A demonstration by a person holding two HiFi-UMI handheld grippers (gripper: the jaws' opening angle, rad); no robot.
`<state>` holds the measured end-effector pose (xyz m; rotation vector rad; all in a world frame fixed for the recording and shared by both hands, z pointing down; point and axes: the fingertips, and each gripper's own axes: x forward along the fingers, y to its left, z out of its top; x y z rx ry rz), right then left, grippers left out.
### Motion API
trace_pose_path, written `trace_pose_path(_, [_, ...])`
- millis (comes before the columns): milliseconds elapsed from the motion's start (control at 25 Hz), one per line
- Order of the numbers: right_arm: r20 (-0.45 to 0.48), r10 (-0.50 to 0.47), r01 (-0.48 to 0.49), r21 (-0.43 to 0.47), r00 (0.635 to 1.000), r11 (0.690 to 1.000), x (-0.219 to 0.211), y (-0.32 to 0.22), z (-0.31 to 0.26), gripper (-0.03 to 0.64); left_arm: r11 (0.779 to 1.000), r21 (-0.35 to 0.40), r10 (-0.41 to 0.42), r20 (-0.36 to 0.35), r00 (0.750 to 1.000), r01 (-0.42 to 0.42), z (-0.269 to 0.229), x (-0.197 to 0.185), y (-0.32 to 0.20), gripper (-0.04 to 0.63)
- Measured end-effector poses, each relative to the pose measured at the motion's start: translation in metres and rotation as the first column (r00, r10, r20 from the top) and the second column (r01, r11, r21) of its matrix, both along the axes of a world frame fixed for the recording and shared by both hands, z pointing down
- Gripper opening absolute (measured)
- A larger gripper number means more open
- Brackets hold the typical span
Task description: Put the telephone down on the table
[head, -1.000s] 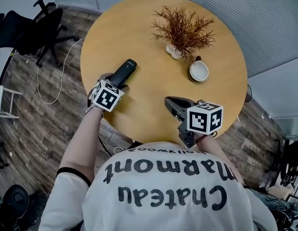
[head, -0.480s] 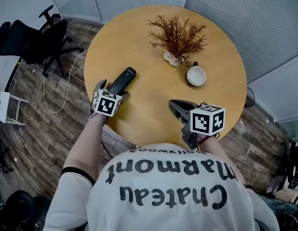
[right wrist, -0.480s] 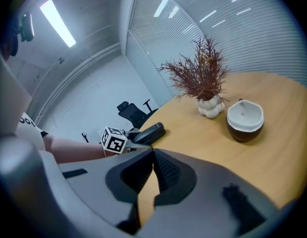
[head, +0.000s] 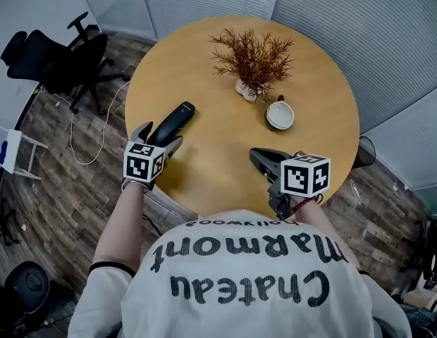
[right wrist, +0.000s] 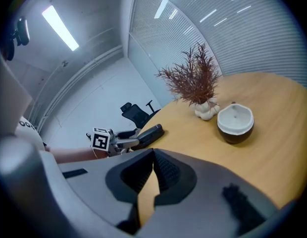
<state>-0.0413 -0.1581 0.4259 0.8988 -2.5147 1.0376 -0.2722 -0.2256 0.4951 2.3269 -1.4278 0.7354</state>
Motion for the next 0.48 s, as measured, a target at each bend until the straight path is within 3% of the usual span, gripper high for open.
trace_pose_path(200, [0.004, -0.060, 0.060, 0.007, 0.998, 0.998, 0.015, 0.000, -0.011, 0.015, 0.987, 0.157, -0.019, -0.097, 0.995, 0.034, -0.067, 0.042, 0.025, 0.200])
trace_pose_path(320, [0.058, -0.062, 0.060, 0.041, 0.996, 0.997, 0.025, -0.005, -0.029, 0.015, 0.971, 0.230, -0.038, -0.140, 0.989, 0.070, -0.104, 0.069, 0.047, 0.101])
trace_pose_path(400, [0.117, -0.059, 0.051, 0.067, 0.991, 0.996, 0.031, -0.008, -0.045, 0.015, 0.963, 0.241, -0.082, -0.175, 0.981, 0.123, -0.123, 0.081, 0.064, 0.013])
trace_pose_path(480, [0.159, -0.061, 0.045, 0.100, 0.985, 0.994, 0.037, -0.007, -0.060, 0.015, 0.964, 0.202, -0.132, -0.197, 0.971, 0.172, -0.133, 0.091, 0.083, 0.009])
